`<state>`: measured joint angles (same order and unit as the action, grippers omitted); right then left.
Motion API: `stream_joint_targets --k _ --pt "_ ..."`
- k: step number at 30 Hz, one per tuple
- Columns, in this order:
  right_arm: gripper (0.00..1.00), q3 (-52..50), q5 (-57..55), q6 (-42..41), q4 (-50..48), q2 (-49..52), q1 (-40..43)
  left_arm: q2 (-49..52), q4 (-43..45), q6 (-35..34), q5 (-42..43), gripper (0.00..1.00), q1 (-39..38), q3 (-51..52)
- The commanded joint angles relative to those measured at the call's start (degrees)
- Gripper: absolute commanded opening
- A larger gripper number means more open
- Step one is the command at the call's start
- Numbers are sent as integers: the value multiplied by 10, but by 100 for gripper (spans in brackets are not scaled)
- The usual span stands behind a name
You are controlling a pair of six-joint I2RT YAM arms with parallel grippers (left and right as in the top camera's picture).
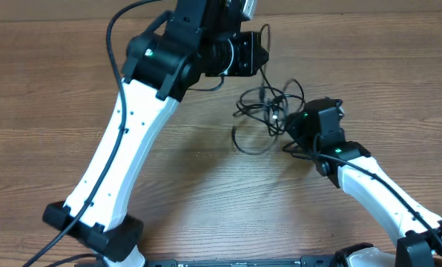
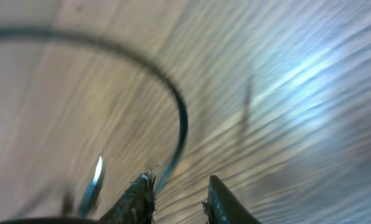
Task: Untangle cables
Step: 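Pull the left gripper away to the upper left, stretching the cable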
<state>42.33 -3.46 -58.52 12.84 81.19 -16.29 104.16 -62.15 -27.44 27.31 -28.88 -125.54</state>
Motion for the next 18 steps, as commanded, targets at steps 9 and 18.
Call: stream_joint_targets --k 9,18 --pt "17 5 -21 6 80 2 74 -75 -100 125 -32 4 69 -12" --pt "17 5 -29 51 87 2 151 -79 -140 120 -42 4 146 -12"
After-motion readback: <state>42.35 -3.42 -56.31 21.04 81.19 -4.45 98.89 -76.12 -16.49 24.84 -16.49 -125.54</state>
